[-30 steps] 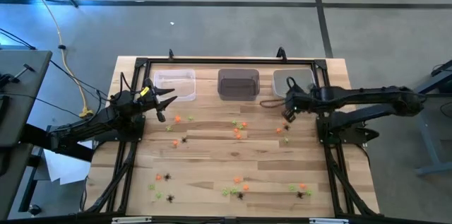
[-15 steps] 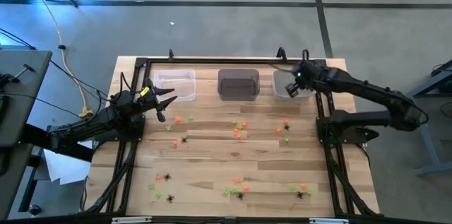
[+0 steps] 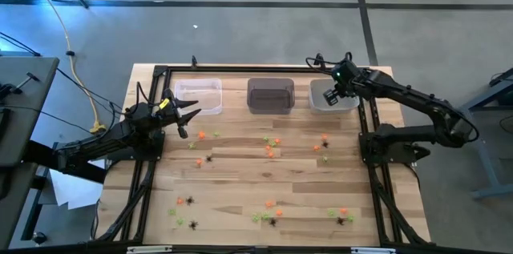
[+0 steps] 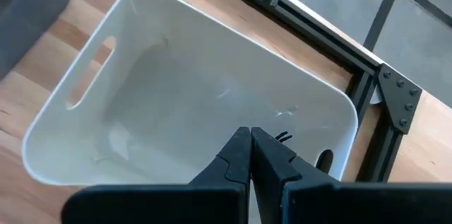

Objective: Sort Halloween decoration
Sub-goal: Put the black spider toy into the white bin

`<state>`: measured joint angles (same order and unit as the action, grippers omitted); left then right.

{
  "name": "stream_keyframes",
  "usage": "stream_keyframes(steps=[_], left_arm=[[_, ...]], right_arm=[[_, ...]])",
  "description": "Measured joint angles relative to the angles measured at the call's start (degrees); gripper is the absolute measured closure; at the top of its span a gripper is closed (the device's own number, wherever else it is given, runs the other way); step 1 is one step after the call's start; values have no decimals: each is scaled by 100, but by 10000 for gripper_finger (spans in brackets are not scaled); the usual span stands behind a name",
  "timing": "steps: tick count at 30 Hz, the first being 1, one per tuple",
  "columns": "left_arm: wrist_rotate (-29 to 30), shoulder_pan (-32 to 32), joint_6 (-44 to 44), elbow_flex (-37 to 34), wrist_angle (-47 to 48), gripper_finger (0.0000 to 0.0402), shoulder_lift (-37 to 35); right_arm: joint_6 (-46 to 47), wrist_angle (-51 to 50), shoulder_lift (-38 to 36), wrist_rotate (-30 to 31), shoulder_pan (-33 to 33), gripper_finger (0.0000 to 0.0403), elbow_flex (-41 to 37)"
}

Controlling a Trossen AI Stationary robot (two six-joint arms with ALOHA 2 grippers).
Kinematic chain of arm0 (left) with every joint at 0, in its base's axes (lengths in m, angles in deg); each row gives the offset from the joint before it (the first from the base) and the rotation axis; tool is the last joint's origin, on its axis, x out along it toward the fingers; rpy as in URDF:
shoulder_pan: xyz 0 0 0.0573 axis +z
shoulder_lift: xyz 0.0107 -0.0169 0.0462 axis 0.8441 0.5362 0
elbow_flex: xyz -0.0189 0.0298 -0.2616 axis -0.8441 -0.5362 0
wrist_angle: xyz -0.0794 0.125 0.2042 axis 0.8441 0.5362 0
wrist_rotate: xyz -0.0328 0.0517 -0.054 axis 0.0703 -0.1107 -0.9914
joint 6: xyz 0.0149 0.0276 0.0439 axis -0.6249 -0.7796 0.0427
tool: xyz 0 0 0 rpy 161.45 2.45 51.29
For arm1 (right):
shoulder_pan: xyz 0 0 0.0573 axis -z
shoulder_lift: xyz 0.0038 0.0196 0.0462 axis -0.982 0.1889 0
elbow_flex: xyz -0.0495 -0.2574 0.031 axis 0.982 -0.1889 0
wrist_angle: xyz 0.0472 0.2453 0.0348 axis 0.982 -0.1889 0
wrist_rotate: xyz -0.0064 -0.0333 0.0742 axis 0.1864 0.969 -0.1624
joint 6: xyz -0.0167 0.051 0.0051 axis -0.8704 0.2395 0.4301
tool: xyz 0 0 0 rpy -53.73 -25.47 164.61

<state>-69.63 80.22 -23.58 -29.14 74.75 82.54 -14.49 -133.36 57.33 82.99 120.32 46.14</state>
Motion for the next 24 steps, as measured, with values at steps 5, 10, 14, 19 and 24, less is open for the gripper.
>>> stream_keyframes(steps=[5,10,14,19,24], left_arm=[[0,1,0,0,2,271,1],[-2,-1,0,0,2,271,1],[0,0,0,-1,1,271,0],[-2,-1,0,0,0,271,-2],[-1,0,0,0,0,271,1]], right_arm=[[-261,158,43,0,-2,402,-2],[-453,176,43,-6,-4,402,-2],[-600,174,43,-154,-4,402,-2],[-606,174,43,-173,-4,402,-2],[-544,174,43,-259,-4,402,-2]])
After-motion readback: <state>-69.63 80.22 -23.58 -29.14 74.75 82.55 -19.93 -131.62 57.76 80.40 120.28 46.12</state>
